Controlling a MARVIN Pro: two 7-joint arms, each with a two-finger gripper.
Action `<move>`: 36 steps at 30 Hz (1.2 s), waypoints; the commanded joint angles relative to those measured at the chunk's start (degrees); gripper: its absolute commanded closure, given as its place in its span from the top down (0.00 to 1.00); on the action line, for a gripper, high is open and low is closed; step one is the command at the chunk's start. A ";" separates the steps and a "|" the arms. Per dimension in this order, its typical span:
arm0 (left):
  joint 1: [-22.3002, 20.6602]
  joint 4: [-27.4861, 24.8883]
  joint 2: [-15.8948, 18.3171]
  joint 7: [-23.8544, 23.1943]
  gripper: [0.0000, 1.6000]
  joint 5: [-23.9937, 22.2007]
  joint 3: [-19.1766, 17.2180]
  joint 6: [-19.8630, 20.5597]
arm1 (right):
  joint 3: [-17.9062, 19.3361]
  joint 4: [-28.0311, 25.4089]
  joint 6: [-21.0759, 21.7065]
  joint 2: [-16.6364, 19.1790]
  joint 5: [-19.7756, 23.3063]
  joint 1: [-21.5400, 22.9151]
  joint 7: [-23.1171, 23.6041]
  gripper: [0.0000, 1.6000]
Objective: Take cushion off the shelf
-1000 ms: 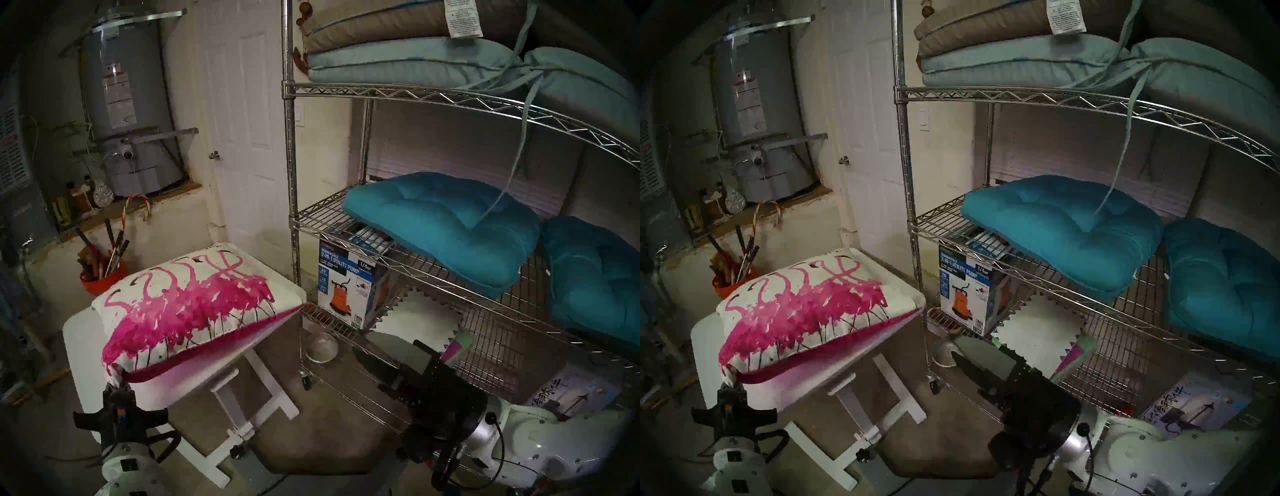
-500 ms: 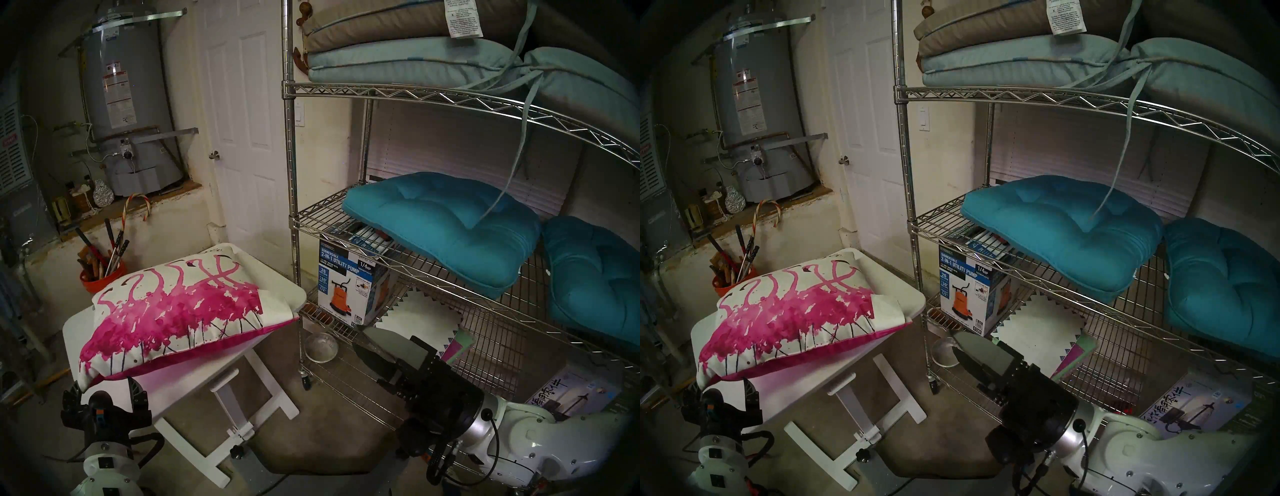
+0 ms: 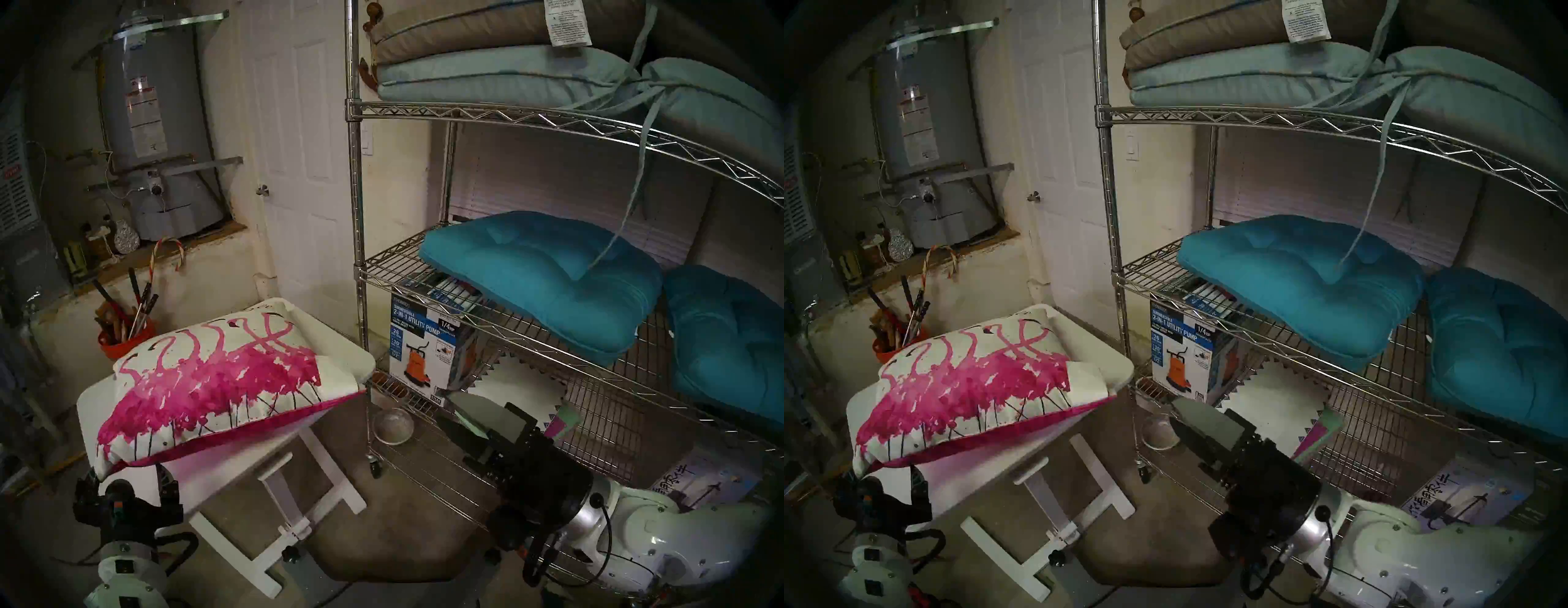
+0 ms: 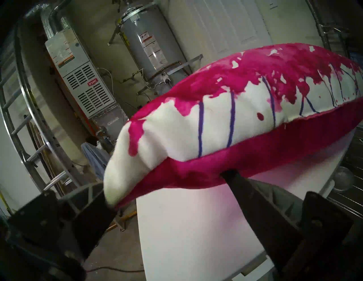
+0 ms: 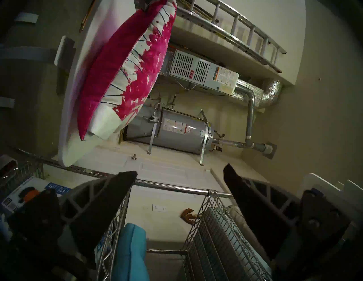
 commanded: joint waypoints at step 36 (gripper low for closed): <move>1.21 -1.52 -2.08 0.82 1.00 -2.72 4.10 -0.83 | -0.35 -0.13 -0.33 -1.26 -0.94 -0.06 -0.17 1.00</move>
